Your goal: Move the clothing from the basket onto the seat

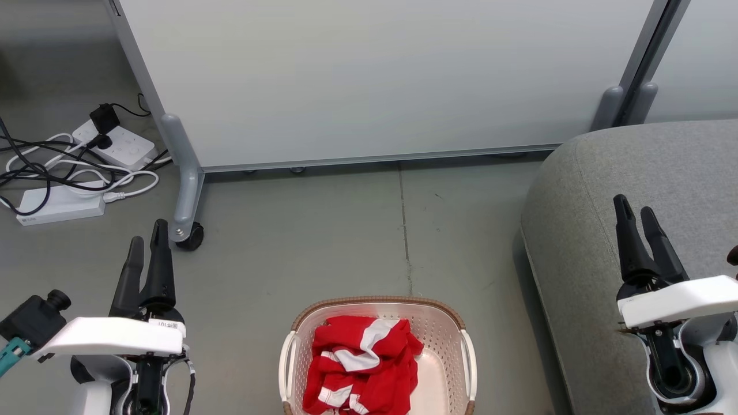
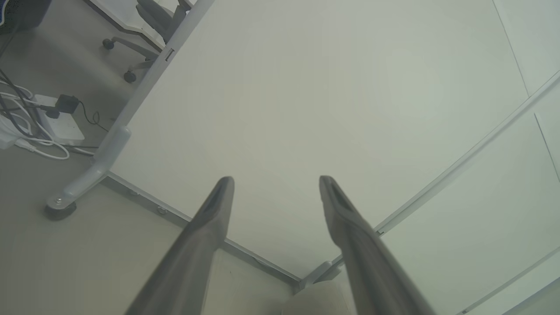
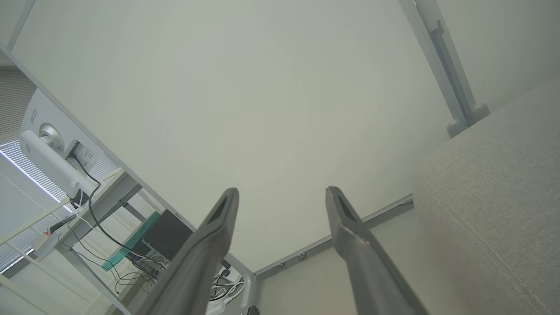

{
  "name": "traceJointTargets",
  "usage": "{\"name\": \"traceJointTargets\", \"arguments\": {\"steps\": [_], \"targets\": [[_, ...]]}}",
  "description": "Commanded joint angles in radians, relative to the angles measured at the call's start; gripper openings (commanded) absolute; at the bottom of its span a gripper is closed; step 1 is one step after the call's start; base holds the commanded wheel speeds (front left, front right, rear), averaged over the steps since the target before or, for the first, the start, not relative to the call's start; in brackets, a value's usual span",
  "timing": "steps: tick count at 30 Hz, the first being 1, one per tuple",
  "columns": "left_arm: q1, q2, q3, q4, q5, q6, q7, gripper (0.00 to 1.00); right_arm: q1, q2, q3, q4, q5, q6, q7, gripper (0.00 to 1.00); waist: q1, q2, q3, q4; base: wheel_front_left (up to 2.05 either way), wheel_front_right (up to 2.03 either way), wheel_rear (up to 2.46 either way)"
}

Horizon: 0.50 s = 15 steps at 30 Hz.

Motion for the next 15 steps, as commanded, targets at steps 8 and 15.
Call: {"name": "traceJointTargets", "arguments": {"steps": [8, 15], "targets": [[-0.025, 0.036, -0.036, -0.018, 0.176, 0.024, -0.031, 1.00, -0.029, -0.027, 0.028, -0.011, -0.132, 0.005, -0.031, 1.00, 0.0000, 0.0000, 0.000, 0.001, 0.00, 0.00, 0.00], [-0.016, 0.056, -0.065, -0.005, 0.289, 0.038, -0.054, 1.00, -0.033, -0.038, 0.055, 0.007, -0.225, 0.005, -0.051, 1.00, 0.0000, 0.0000, -0.001, 0.004, 0.00, 0.00, 0.00]]}}
